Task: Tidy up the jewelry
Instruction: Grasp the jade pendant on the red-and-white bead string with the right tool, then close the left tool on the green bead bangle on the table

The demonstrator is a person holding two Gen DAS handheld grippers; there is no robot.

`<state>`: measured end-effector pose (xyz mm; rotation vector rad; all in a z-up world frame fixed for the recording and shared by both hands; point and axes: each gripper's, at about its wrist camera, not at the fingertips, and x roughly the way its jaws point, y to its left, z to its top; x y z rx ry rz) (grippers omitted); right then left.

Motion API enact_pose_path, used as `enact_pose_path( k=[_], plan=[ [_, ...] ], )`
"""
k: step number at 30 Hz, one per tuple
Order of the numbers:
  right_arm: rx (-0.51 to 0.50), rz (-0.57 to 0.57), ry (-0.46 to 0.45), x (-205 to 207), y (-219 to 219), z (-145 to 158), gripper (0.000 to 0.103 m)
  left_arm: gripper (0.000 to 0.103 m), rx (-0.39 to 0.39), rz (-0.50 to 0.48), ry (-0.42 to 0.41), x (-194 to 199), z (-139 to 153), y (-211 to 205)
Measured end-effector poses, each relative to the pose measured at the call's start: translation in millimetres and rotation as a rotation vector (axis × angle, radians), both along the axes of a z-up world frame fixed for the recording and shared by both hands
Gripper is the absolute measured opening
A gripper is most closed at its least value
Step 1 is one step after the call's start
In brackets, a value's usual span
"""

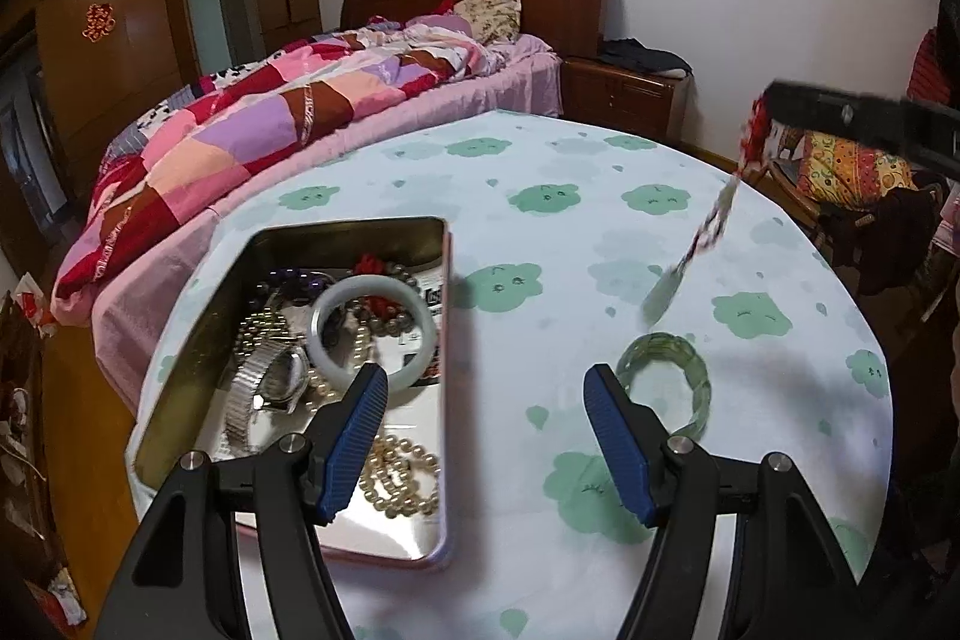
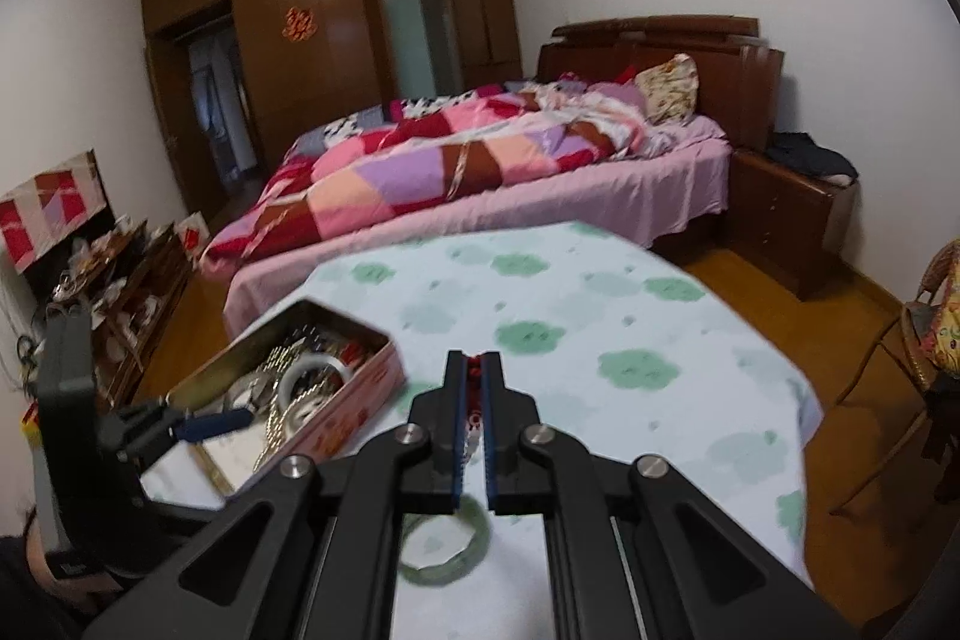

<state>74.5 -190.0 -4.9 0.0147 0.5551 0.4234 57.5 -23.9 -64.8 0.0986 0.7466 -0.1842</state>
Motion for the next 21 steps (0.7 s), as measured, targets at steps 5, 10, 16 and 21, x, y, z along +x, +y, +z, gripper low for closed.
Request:
enact_pose_path(
  k=[5,10,16,21],
  plan=[
    [-0.014,-0.03,0.016,11,-9,-10,0.006,0.068,0.01,-0.04,0.02,8,-5,-18],
    [-0.033,-0.04,0.138,25,-21,-53,0.006,0.068,0.033,-0.089,0.066,17,-19,-39],
    [-0.064,-0.077,0.255,31,-42,-98,0.011,0.068,0.068,-0.124,0.103,26,-32,-58],
    [-0.053,-0.091,0.282,33,-54,-103,0.024,0.066,0.063,-0.134,0.119,27,-38,-60]
  ],
)
